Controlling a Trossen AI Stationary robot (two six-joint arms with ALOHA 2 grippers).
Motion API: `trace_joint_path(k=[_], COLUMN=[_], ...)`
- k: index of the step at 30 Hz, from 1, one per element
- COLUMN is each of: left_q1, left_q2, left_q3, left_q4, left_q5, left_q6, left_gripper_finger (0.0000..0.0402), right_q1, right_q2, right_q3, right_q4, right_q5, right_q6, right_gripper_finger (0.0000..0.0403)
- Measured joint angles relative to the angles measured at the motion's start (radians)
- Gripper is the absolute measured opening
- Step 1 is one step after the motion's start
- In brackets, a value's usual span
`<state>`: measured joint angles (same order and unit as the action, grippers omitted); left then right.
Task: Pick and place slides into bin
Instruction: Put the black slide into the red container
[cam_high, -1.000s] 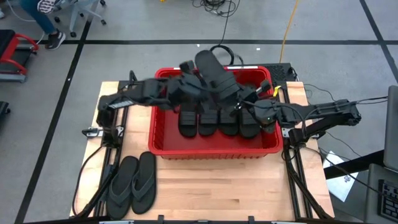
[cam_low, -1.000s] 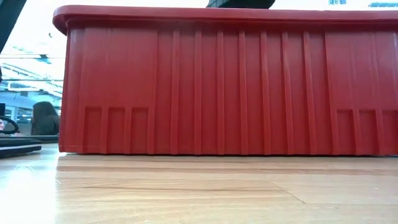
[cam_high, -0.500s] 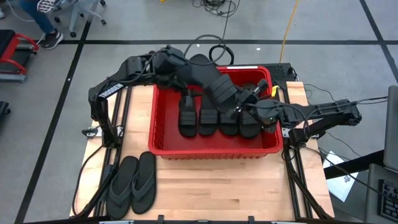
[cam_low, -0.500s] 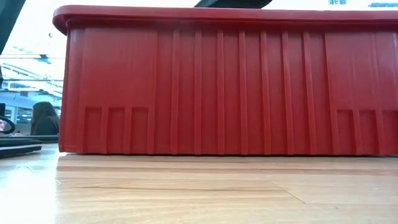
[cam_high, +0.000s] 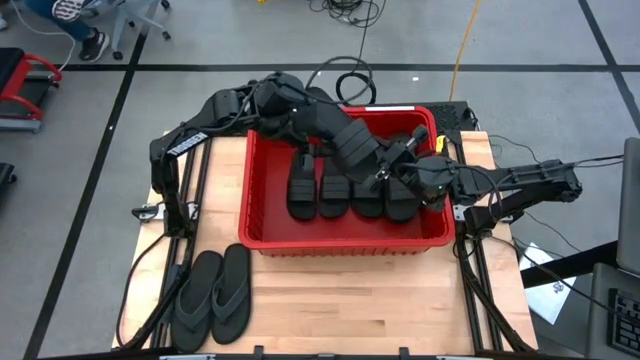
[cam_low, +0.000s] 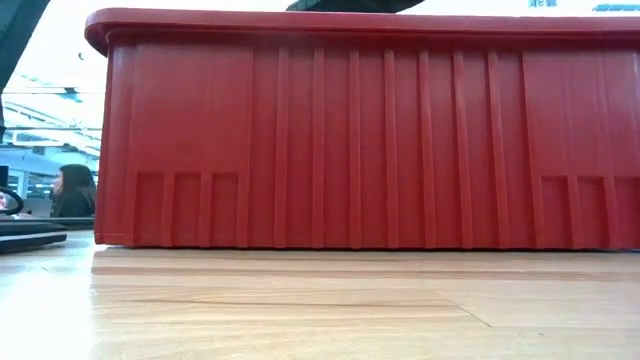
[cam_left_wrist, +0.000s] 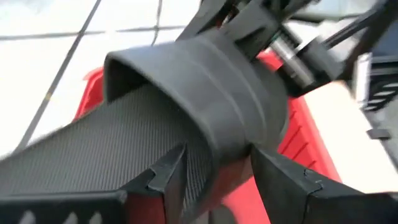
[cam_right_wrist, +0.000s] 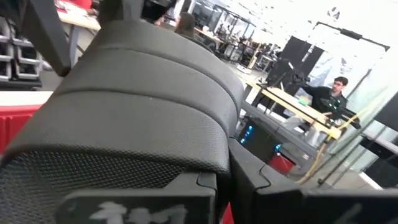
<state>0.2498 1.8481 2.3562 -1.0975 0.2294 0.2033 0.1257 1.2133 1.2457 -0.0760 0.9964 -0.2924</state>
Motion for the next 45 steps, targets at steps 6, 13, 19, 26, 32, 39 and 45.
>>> trace_joint_path(k=[6,13,19,26,32,39,45], left_q1=[0.006,0.019,0.051,0.065,0.075,0.079,0.059], left_q2=[0.000,0.000,-0.008,-0.012,-0.042,-0.041,-0.041], left_q3=[0.000,0.000,0.000,0.000,-0.001,-0.001,0.000], left_q4=[-0.021,-0.085,-0.200,-0.273,-0.385,-0.411,-0.405], left_q5=[0.064,0.185,0.331,0.394,0.445,0.598,0.750], left_q6=[0.086,0.237,0.356,0.426,0.444,0.468,0.453], left_gripper_finger=[0.0075,0.0005,0.0003,0.0001,0.0001,0.0000,0.0000], right_q1=[0.001,0.000,0.026,0.047,0.048,-0.056,-0.266], right_q2=[0.000,0.000,-0.016,-0.090,-0.183,-0.268,-0.199], right_q3=[0.000,0.000,0.000,0.000,0.003,0.008,0.099], right_q4=[-0.004,-0.010,-0.022,-0.079,-0.065,-0.104,-0.304], right_q5=[-0.013,-0.124,-0.267,-0.316,-0.289,-0.698,-1.266], right_q6=[-0.012,-0.028,-0.146,-0.125,-0.141,-0.010,0.086], right_gripper_finger=[0.0004,0.0008,0.0045,0.0102,0.0120,0.0114,0.0099])
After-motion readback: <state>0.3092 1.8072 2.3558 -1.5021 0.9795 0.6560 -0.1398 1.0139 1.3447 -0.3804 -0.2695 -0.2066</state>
